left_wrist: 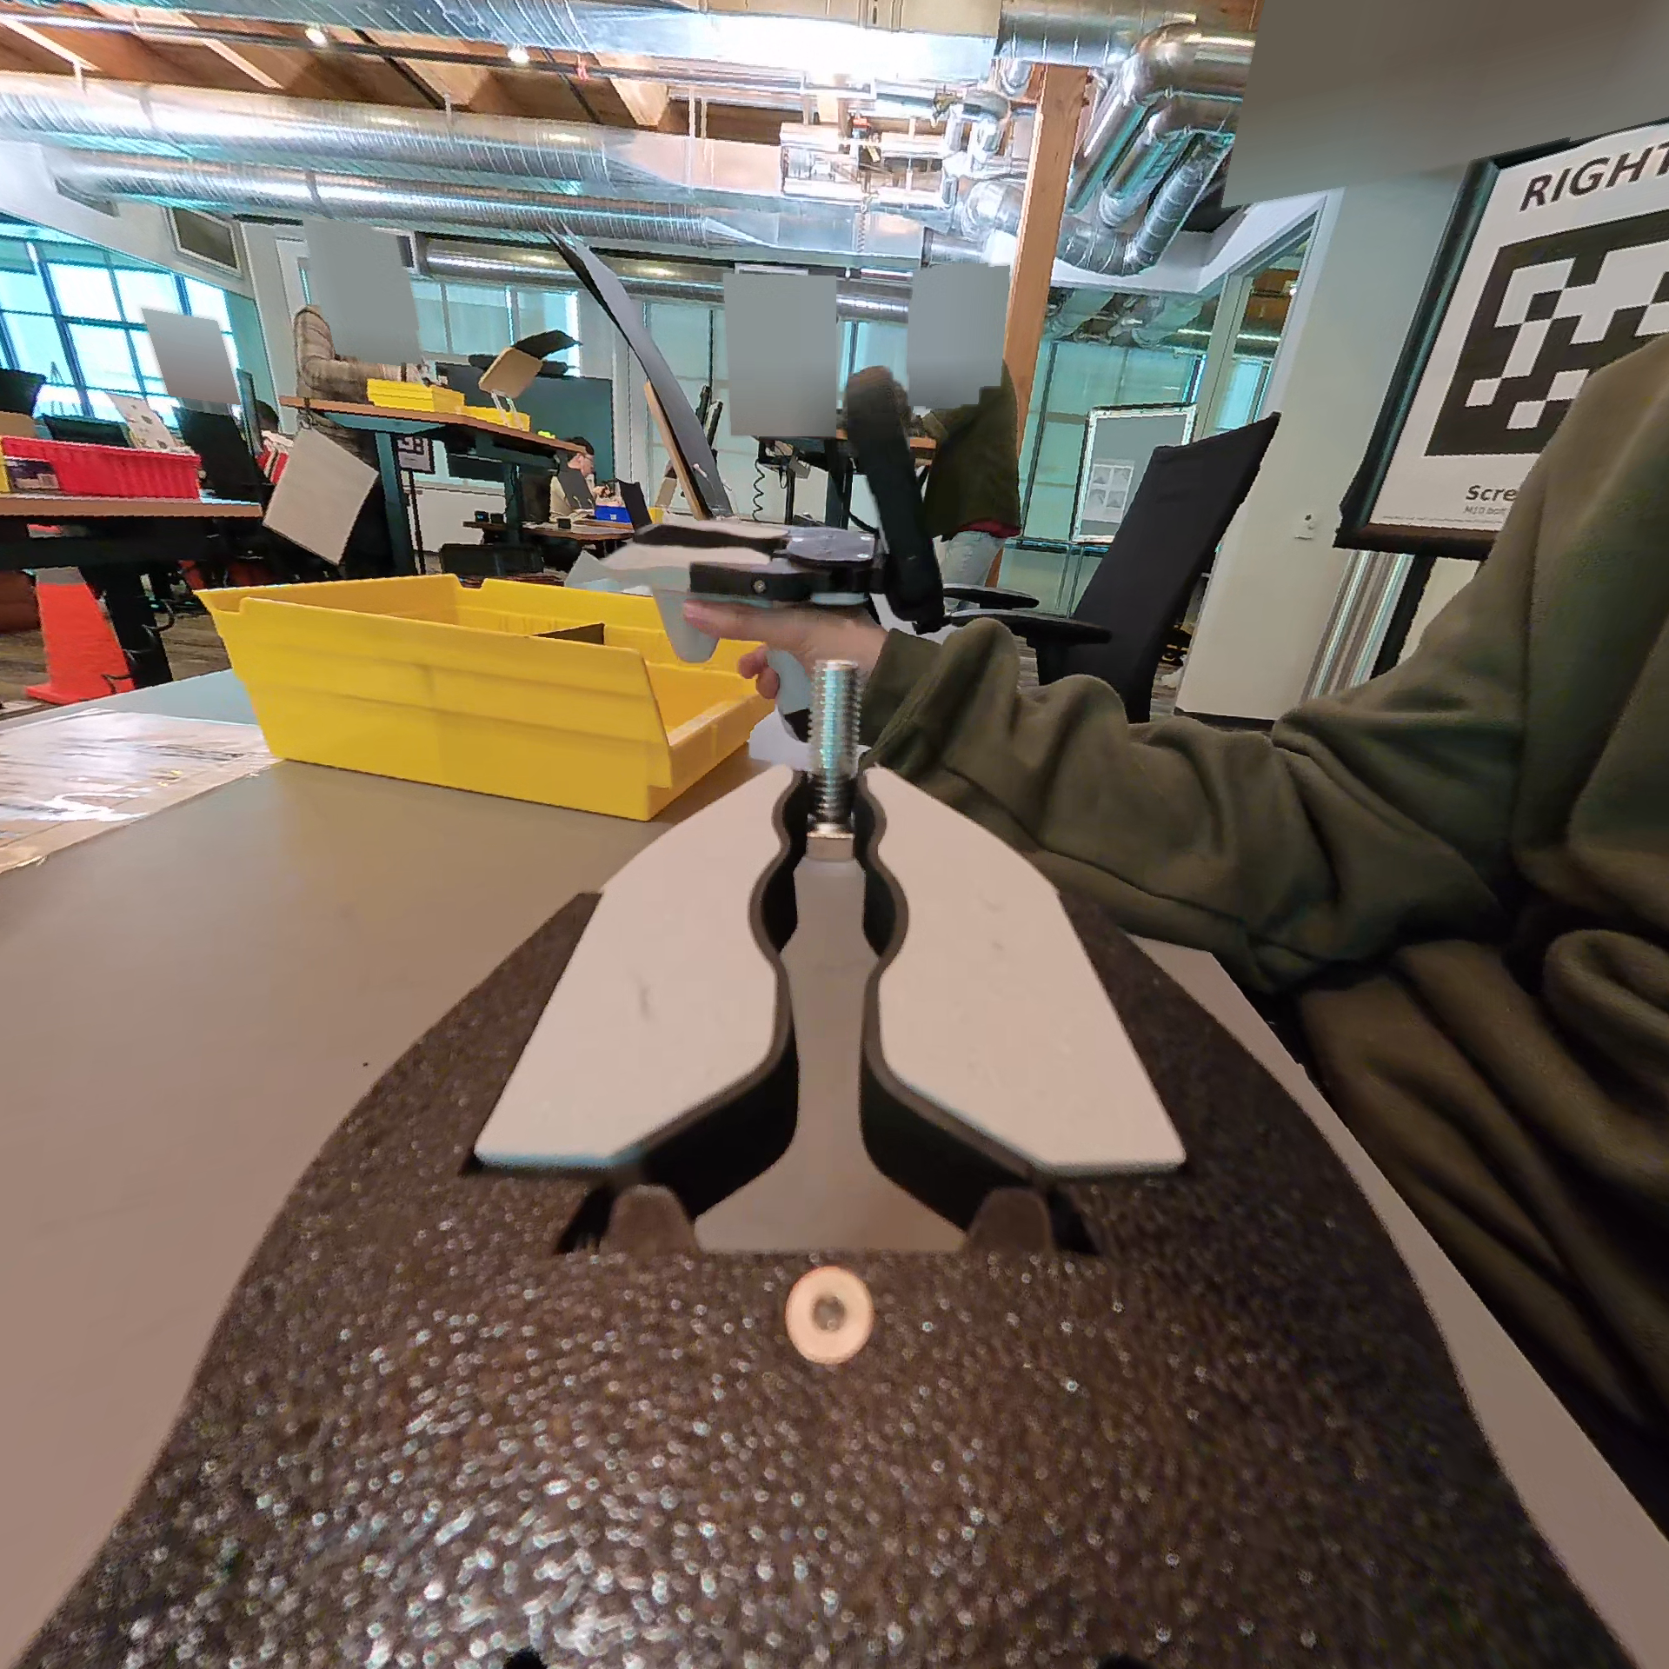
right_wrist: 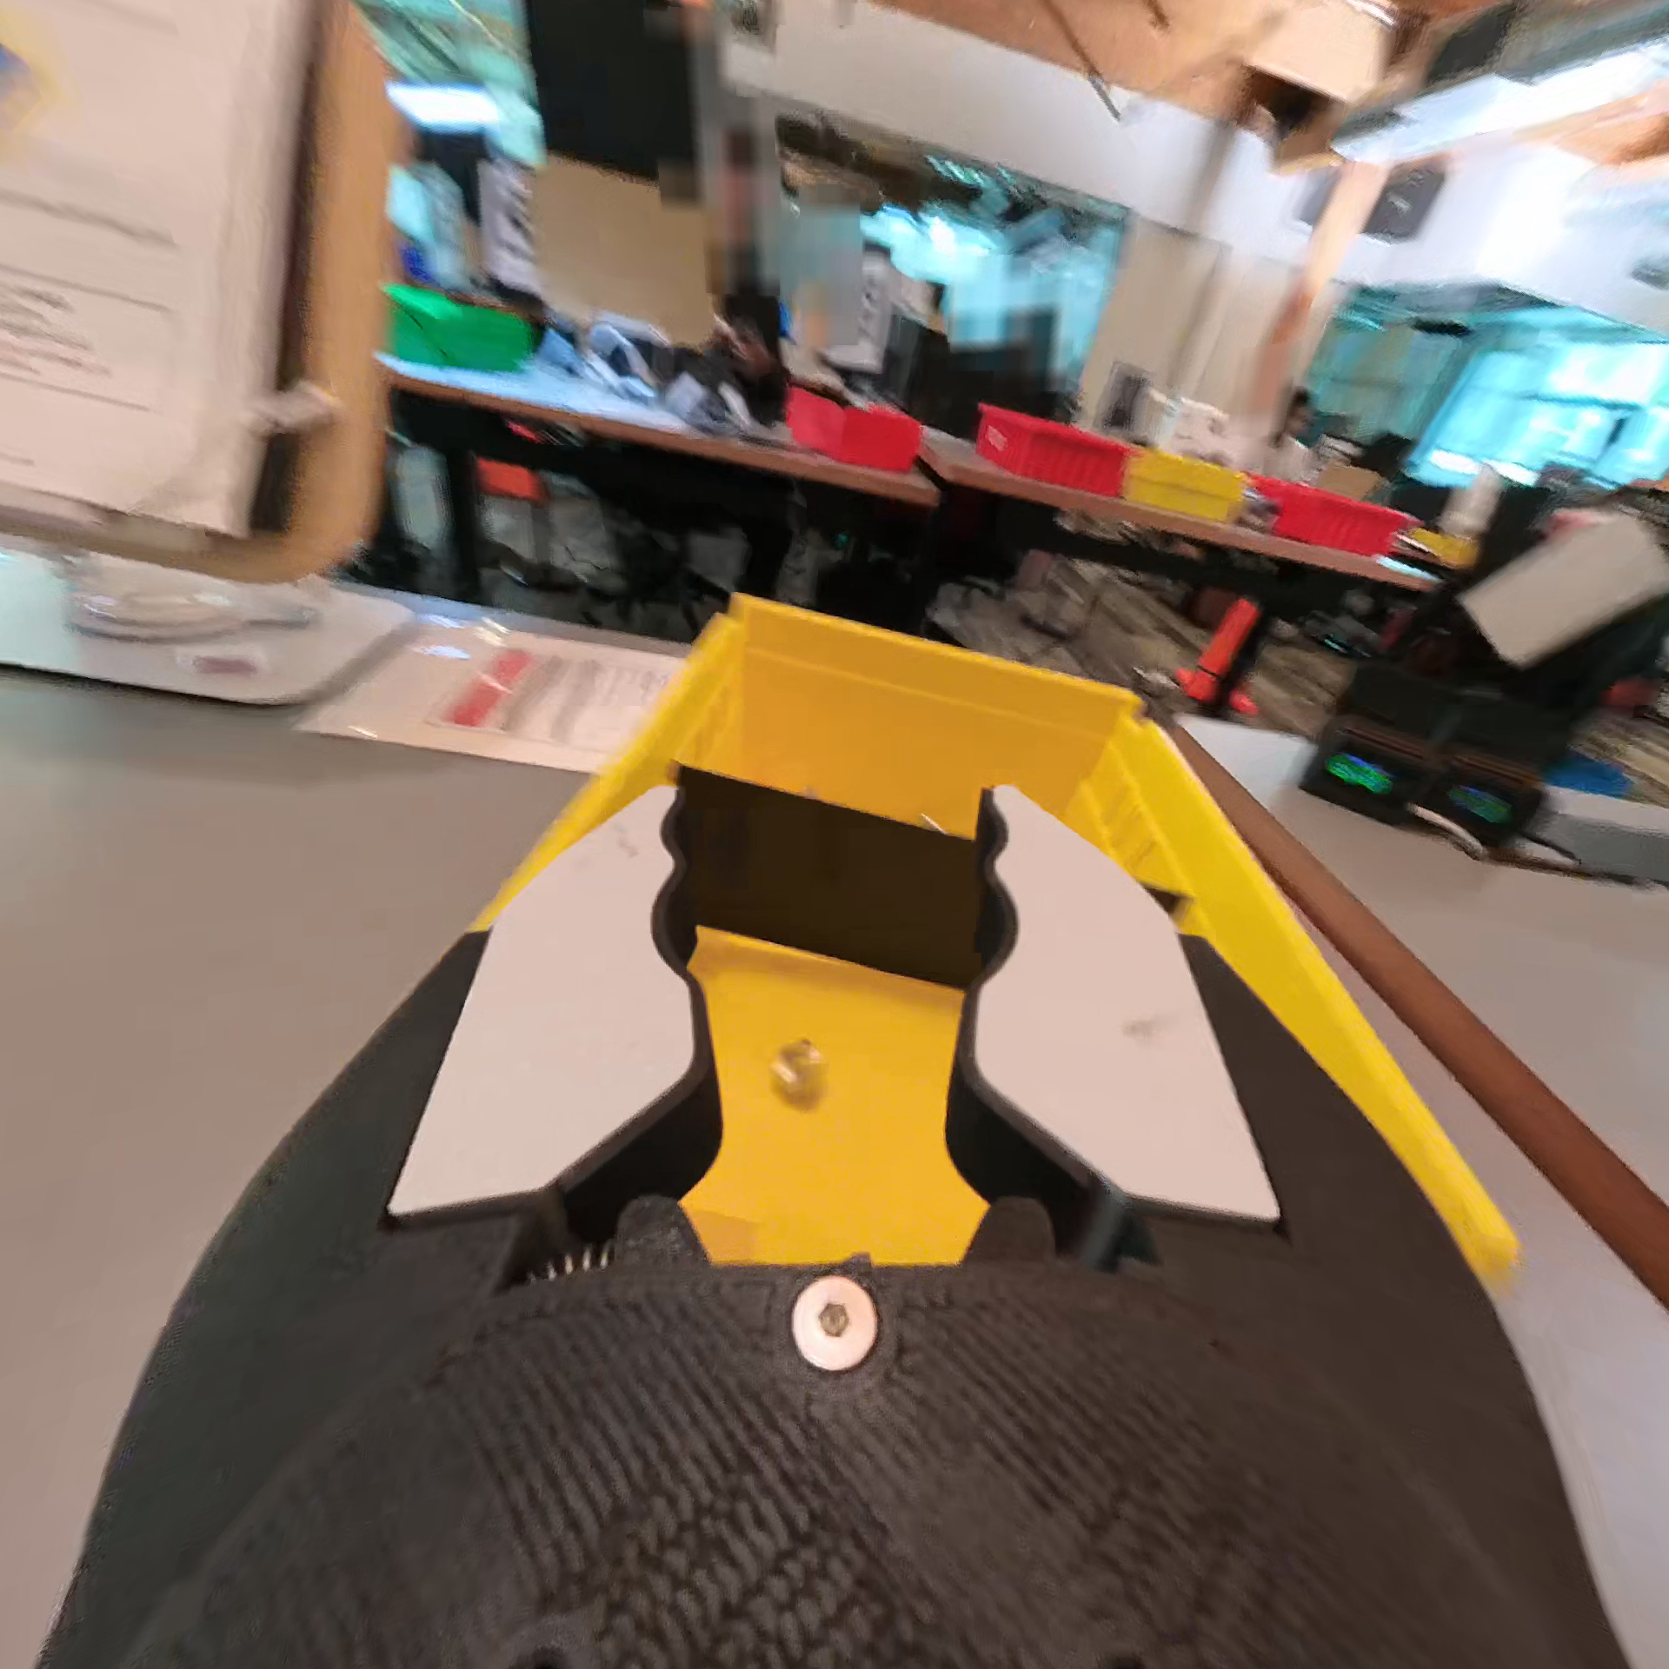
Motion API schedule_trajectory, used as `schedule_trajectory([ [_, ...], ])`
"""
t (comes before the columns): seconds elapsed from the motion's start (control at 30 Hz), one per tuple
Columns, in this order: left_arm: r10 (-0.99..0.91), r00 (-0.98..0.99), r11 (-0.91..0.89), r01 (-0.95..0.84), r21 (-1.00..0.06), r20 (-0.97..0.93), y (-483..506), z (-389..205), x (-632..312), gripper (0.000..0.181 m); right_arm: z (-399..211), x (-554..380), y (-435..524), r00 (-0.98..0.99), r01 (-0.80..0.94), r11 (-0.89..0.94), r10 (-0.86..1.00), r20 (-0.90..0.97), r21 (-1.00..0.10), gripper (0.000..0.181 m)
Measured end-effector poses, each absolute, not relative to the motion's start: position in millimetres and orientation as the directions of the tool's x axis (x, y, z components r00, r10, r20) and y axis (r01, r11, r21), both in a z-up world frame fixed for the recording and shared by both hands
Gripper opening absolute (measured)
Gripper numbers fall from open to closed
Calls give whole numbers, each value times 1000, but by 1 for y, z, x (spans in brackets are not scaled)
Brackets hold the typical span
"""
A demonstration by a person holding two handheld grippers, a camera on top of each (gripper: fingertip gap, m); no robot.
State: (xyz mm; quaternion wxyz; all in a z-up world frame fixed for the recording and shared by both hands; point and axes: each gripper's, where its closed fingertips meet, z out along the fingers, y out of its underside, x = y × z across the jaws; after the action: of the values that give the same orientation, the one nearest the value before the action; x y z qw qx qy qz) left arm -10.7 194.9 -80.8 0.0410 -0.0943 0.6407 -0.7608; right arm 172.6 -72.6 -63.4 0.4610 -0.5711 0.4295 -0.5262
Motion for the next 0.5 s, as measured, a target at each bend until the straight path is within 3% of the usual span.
schedule_trajectory([
  [0.1,-193,-977,-179,-55,-982,90,195,-80,-9,9,-36,144,5,470,235,-142,-849,240,-962,55],
  [0.17,-194,-977,-184,-56,-981,92,196,-80,-9,9,-34,94,73,798,280,-20,-551,244,-960,39],
  [0.2,-193,-977,-184,-56,-981,92,196,-80,-9,9,-35,70,98,897,239,46,-392,203,-970,40],
  [0.33,-191,-978,-181,-51,-982,86,195,-80,-10,9,-43,7,166,991,135,95,-30,132,-986,39],
  [0.4,-187,-979,-181,-47,-982,82,195,-80,-10,9,-54,-3,187,993,114,48,16,115,-992,38],
  [0.5,-184,-980,-182,-43,-982,77,195,-80,-11,9,-62,-9,202,995,92,32,34,93,-995,16],
])
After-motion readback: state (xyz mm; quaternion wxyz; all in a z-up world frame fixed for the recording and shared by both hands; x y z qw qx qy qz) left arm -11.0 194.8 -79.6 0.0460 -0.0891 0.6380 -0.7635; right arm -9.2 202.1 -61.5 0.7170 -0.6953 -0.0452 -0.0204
